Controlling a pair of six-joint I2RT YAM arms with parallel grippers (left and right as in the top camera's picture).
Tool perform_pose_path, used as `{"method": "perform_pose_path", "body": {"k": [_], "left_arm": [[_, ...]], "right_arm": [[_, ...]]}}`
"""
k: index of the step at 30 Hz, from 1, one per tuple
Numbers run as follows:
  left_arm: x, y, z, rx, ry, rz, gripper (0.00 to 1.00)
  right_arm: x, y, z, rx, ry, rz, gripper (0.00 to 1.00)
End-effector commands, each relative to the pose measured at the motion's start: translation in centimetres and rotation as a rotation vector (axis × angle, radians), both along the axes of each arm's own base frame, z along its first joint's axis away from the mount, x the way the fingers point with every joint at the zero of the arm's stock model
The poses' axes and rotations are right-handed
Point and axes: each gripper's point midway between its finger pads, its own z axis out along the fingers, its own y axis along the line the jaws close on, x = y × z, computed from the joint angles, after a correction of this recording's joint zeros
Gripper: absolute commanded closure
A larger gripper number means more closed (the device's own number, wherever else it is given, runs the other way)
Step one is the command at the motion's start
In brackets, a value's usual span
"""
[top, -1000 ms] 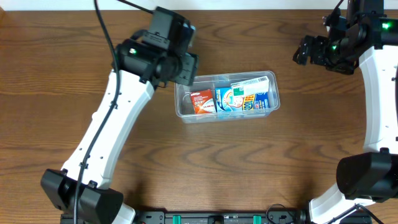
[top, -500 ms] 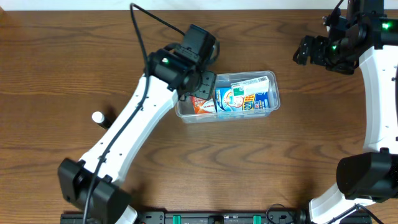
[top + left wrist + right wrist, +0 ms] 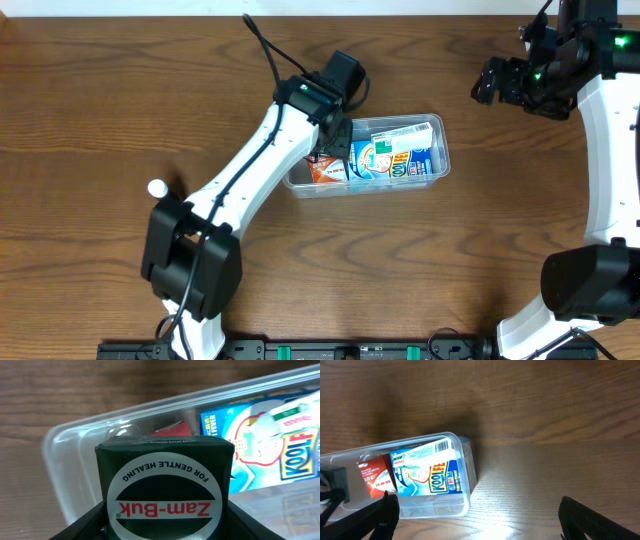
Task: Pack container
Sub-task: 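Carry the Zam-Buk tin over the container with the left gripper, then lower the Zam-Buk tin into the container beside the red box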
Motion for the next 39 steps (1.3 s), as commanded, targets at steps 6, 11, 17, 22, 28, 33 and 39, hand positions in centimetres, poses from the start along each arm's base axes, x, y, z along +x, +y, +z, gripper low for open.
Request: {"method": "perform_pose_path", "body": {"k": [6, 11, 17, 22, 28, 33, 39], "left_arm": [[-0.1, -1.4, -2.6, 0.012, 0.03, 0.028, 0.38], [-0.2, -1.6, -4.1, 0.024, 0.056, 0.046, 0.38], [-0.2, -1.6, -4.5, 0.03, 0.064, 0.047, 0.37], [-0.2, -1.6, -4.5, 0.03, 0.064, 0.048, 0.13], [-0.2, -1.6, -4.5, 0.029, 0.063, 0.048, 0.1], [-0.1, -1.5, -4.3, 0.027, 0.059, 0.048, 0.1], [0.2, -1.7, -3.0, 0.011, 0.03, 0.035, 0.1]], "right_arm": [[0.1, 0.4, 0.5, 0.008, -0.012, -0.003, 0.01], [0.1, 0.4, 0.5, 0.008, -0.012, -0.003, 0.01], [0.1, 0.4, 0.5, 0.008, -0.012, -0.003, 0.01], [0.1, 0.4, 0.5, 0.008, -0.012, -0.003, 0.01], [0.1, 0.4, 0.5, 0.008, -0.012, -0.003, 0.01], [0.1, 0.4, 0.5, 0.008, -0.012, -0.003, 0.01], [0.1, 0.4, 0.5, 0.008, -0.012, -0.003, 0.01]]}}
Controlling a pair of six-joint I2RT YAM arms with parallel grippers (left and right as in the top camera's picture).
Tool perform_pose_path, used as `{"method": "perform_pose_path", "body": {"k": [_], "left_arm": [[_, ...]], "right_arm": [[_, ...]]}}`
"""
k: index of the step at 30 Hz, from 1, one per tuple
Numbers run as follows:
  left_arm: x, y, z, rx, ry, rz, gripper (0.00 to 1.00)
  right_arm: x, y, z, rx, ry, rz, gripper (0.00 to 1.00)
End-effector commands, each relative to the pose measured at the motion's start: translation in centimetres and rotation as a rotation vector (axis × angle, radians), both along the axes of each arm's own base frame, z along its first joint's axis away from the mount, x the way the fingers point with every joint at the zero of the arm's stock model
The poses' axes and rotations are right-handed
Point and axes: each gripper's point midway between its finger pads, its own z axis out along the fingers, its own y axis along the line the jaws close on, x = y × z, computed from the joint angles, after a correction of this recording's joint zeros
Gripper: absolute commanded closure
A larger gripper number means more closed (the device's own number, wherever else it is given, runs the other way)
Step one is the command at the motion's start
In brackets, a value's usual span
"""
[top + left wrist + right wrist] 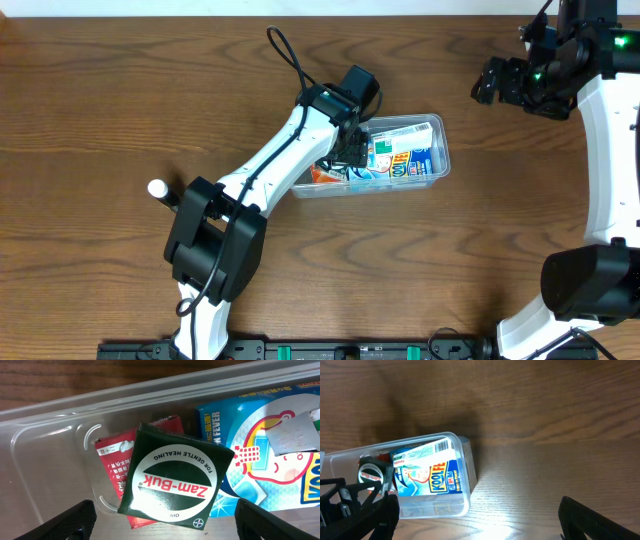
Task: Pack container
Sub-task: 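Lower the Zam-Buk tin into the container beside the red box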
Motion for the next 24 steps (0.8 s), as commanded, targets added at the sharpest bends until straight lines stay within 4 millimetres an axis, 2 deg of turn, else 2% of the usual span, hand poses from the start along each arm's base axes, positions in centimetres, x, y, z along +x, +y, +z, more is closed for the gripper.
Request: {"method": "perform_pose_path", "body": {"k": [1, 11, 16, 24], "left_arm": [[0.3, 0.0, 1.8, -0.012, -0.04, -0.017, 0.11], [0.6, 2.4, 2.1, 0.089, -0.049, -0.108, 0.21], [1.0, 5.3, 2.2, 0.19, -0.051, -0.068, 0.25], [1.6, 6.7, 1.8, 0.198, -0.039, -0.033, 0.35]], "right_arm": [[0.1, 0.4, 0.5, 0.008, -0.011, -0.003, 0.01], [0.1, 0.4, 0.5, 0.008, -0.011, -0.004, 0.01], [0.1, 0.4, 0.5, 0.008, -0.011, -0.004, 0.01], [0.1, 0.4, 0.5, 0.008, -0.011, -0.004, 0.01]]}}
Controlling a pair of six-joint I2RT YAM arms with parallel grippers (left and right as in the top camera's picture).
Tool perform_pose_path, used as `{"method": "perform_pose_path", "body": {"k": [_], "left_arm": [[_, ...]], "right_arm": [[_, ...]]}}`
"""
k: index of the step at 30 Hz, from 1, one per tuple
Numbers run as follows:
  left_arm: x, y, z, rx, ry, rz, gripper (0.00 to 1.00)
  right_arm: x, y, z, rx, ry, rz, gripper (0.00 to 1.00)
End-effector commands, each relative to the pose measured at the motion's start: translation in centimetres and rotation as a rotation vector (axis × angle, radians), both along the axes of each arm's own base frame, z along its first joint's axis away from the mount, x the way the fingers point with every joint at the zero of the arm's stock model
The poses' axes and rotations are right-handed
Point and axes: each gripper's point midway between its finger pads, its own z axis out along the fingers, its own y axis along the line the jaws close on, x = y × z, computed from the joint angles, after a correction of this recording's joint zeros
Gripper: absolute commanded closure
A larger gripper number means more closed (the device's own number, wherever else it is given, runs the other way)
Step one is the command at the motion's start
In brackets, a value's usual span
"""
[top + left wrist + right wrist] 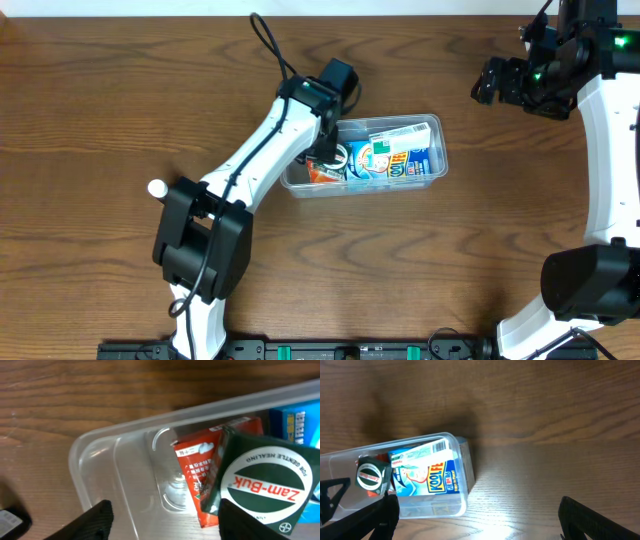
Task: Pack container
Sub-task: 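Lower the Zam-Buk tin into the container beside the red box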
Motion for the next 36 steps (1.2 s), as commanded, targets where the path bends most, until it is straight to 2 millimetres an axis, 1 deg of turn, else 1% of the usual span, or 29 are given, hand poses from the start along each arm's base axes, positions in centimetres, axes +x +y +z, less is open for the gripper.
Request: {"method": "perform_pose_path", "body": {"k": [1, 4, 9, 14, 18, 20, 22, 25, 28, 29, 30, 31, 32, 36], "left_arm": [[0.6, 0.8, 0.7, 0.022, -0.027, 0.006, 0.37], [0.6, 0.8, 0.5, 0.02, -0.03, 0.006, 0.39], [0.5, 0.6, 0.4, 0.017, -0.028, 0.002, 0.4], [-0.1, -0.7, 0.6, -0.009, -0.018, -0.024, 0.4], [-0.3, -1.5, 2.6, -0.029, -0.051, -0.044, 0.4], [-0.4, -1.7, 4.7, -0.053, -0.092, -0.049, 0.4], [-0.7, -1.5, 6.9, -0.075, -0.13, -0.047, 0.39], [-1.7, 0.2, 10.0, -0.091, -0.168, -0.025, 0.39], [-3.0, 3.6, 12.2, -0.062, -0.174, 0.03, 0.38], [-3.4, 5.1, 12.8, -0.042, -0.169, 0.058, 0.38], [-3.9, 6.7, 13.1, -0.021, -0.158, 0.088, 0.37], [-4.3, 8.0, 13.3, -0.006, -0.144, 0.114, 0.3], [-4.8, 9.4, 13.4, 0.006, -0.123, 0.147, 0.27], [-6.4, 14.5, 12.8, 0.052, -0.027, 0.279, 0.24]], "right_arm": [[0.1, 0.4, 0.5, 0.008, -0.012, -0.004, 0.01], [0.1, 0.4, 0.5, 0.008, -0.012, -0.004, 0.01], [0.1, 0.4, 0.5, 0.008, -0.012, -0.004, 0.01], [0.1, 0.4, 0.5, 0.008, -0.012, -0.004, 0.01], [0.1, 0.4, 0.5, 0.008, -0.012, -0.004, 0.01], [0.1, 0.4, 0.5, 0.008, -0.012, -0.003, 0.01], [0.1, 0.4, 0.5, 0.008, -0.012, -0.004, 0.01], [0.1, 0.4, 0.5, 0.008, -0.012, -0.004, 0.01], [0.1, 0.4, 0.5, 0.008, -0.012, -0.004, 0.01], [0.1, 0.4, 0.5, 0.008, -0.012, -0.004, 0.01], [0.1, 0.4, 0.5, 0.008, -0.012, -0.004, 0.01], [0.1, 0.4, 0.5, 0.008, -0.012, -0.003, 0.01], [0.1, 0.4, 0.5, 0.008, -0.012, -0.004, 0.01], [0.1, 0.4, 0.5, 0.008, -0.012, -0.004, 0.01]]}}
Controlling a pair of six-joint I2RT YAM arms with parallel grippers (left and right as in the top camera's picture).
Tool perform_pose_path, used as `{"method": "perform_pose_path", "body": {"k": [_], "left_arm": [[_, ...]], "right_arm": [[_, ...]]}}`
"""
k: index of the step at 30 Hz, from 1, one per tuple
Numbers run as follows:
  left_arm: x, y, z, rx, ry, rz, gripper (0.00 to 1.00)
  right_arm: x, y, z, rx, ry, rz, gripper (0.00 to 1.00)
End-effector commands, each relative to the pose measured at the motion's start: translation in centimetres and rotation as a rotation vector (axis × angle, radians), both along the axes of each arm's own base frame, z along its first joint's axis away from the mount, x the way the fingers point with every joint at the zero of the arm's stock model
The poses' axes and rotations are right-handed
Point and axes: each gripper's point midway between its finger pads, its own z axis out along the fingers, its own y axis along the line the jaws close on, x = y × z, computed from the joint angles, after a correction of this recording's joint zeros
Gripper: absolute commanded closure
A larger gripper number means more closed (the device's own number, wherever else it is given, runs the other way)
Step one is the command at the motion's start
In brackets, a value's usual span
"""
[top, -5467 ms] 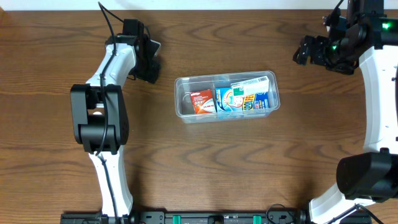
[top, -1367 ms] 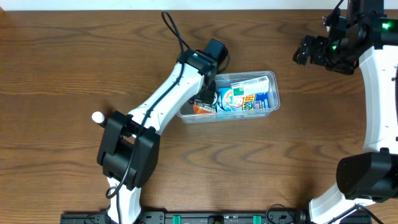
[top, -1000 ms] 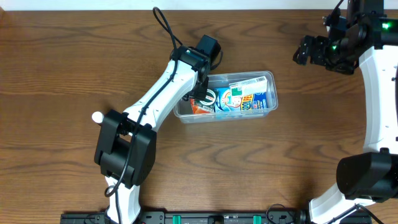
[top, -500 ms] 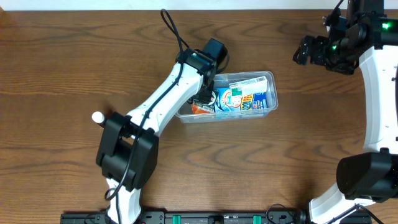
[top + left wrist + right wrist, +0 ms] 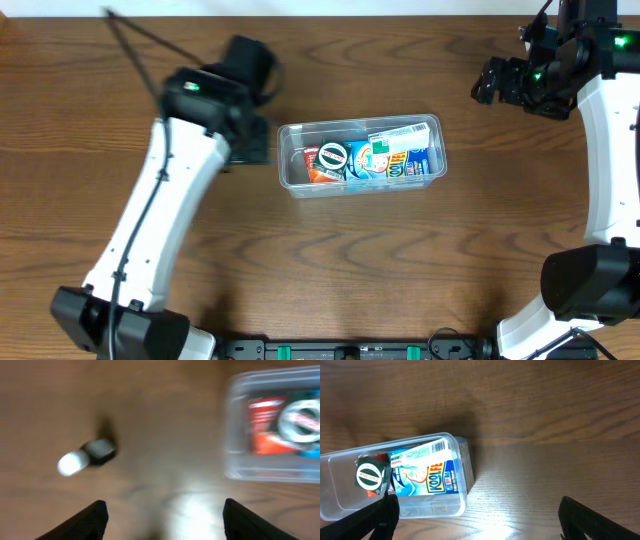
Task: Pack container
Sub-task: 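Lower the Zam-Buk tin into the container beside the red box, then open the left gripper and move it left over the white bottle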
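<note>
The clear plastic container (image 5: pixel 370 189) lies mid-table. Inside it are a dark green Zam-Buk box (image 5: pixel 332 157) with a white round label, resting on a red packet (image 5: pixel 311 166), and a blue Koolfever pack (image 5: pixel 397 158). My left gripper (image 5: pixel 248 141) hangs open over bare wood just left of the container. Its blurred wrist view shows the container (image 5: pixel 235 460) at the right and nothing between the fingers. My right gripper (image 5: pixel 495 80) is open, high at the far right. It looks down on the container (image 5: pixel 420 507) and the Zam-Buk box (image 5: pixel 368 474).
A small dark bottle with a white cap (image 5: pixel 85 455) lies on the wood left of the container, seen only in the left wrist view. The left arm covers that spot in the overhead view. Bare wooden table (image 5: pixel 420 270) surrounds the container.
My left gripper was open over the container's left end; now it is off the container, over the table to its left, with the small bottle in its view. The right arm has not moved.
My left gripper first held the Zam-Buk box above the container. Then it was open, with the box lying on the red packet inside. Then it was over the container's left end, and now it is to the left of the container, with the box still inside.
</note>
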Motion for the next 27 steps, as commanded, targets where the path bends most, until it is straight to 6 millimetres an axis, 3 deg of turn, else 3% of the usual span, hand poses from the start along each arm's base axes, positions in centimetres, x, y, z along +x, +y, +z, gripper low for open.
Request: {"method": "perform_pose_path", "body": {"k": [1, 4, 8, 15, 24, 27], "left_arm": [[-0.5, 4.3, -0.9, 0.042, 0.063, 0.114, 0.23], [-1.1, 7.3, -2.0, 0.049, 0.11, 0.174, 0.21], [-1.7, 9.6, -3.1, 0.04, 0.147, 0.227, 0.21], [-1.7, 11.3, -5.7, -0.044, 0.14, 0.385, 0.21], [-3.1, 13.0, -11.1, -0.066, 0.157, 0.581, 0.21], [-2.9, 12.6, -12.8, -0.146, 0.153, 0.604, 0.21]], "right_arm": [[0.1, 0.4, 0.5, 0.008, -0.012, -0.003, 0.01], [0.1, 0.4, 0.5, 0.008, -0.012, -0.003, 0.01], [0.1, 0.4, 0.5, 0.008, -0.012, -0.004, 0.01], [0.1, 0.4, 0.5, 0.008, -0.012, -0.004, 0.01], [0.1, 0.4, 0.5, 0.008, -0.012, -0.003, 0.01], [0.1, 0.4, 0.5, 0.008, -0.012, -0.003, 0.01]]}}
